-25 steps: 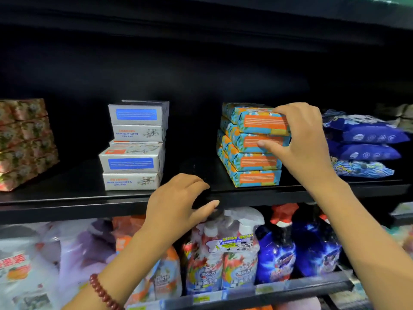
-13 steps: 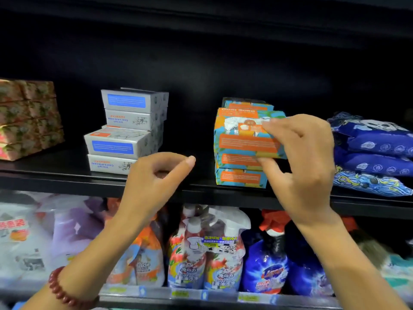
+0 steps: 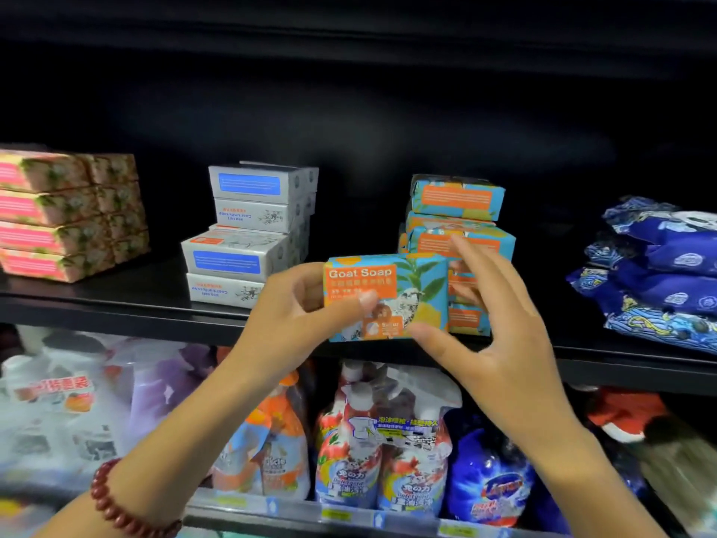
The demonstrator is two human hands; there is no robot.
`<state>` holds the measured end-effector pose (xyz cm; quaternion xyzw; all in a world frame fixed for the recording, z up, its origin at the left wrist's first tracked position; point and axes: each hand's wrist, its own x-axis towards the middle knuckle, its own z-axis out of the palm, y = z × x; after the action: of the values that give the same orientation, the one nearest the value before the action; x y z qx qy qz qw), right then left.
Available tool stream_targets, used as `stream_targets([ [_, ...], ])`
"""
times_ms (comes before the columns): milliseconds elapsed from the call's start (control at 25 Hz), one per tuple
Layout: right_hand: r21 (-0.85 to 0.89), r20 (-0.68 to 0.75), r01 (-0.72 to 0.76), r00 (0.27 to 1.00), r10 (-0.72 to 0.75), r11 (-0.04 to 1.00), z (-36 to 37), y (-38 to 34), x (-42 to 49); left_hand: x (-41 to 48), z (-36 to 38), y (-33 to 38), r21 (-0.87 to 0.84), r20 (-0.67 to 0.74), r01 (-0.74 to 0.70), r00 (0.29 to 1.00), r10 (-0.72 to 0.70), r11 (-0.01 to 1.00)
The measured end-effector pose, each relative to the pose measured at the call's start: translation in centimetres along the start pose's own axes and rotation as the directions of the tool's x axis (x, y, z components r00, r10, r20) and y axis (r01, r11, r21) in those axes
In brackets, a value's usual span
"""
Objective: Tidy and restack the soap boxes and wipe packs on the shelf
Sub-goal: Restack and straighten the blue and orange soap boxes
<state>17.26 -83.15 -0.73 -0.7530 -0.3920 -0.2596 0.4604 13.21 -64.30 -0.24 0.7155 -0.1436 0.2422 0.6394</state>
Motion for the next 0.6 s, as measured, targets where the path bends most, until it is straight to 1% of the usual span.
stream_targets([
  [40,0.068,0.050,-0.067,0.997,0.064,0.995,0.0,-0.2,0.4,0.0,-0.2,0.0,0.017,0.020,-0.018,1.000,0.017,1.000],
  [120,0.083,0.100,-0.104,0.990,0.096,0.991,0.2,-0.1,1.0,0.1,-0.5,-0.3,0.032,0.057,-0.055,0.997,0.053,0.998],
  [200,0.054,0.053,-0.073,0.996,0.070,0.996,0.6,-0.1,1.2,0.3,-0.9,-0.7,0.026,0.080,-0.063,0.995,0.061,0.998],
  [280,-0.016,-0.045,0.018,0.999,-0.019,1.000,1.1,0.0,0.9,0.3,-1.4,-1.2,0.007,0.084,-0.058,0.995,0.057,0.998],
  [320,-0.067,-0.096,0.093,0.990,-0.100,0.993,1.4,0.2,0.7,0.3,-1.6,-1.3,-0.010,0.063,-0.028,0.998,0.028,1.000],
  [400,-0.136,-0.166,0.262,0.945,-0.283,0.955,1.9,0.7,0.7,0.7,-2.1,-1.3,-0.063,0.022,0.111,0.994,-0.109,0.992],
  [440,-0.151,-0.183,0.328,0.918,-0.353,0.932,2.1,1.0,0.8,1.0,-2.2,-1.2,-0.098,0.043,0.200,0.979,-0.197,0.975],
  [520,-0.177,-0.196,0.409,0.877,-0.439,0.895,2.5,1.4,1.1,1.4,-2.2,-1.0,-0.108,0.154,0.363,0.926,-0.345,0.925],
  [600,-0.214,-0.176,0.451,0.855,-0.488,0.867,2.9,1.6,1.2,1.6,-2.0,-0.9,-0.142,0.219,0.428,0.893,-0.394,0.893],
])
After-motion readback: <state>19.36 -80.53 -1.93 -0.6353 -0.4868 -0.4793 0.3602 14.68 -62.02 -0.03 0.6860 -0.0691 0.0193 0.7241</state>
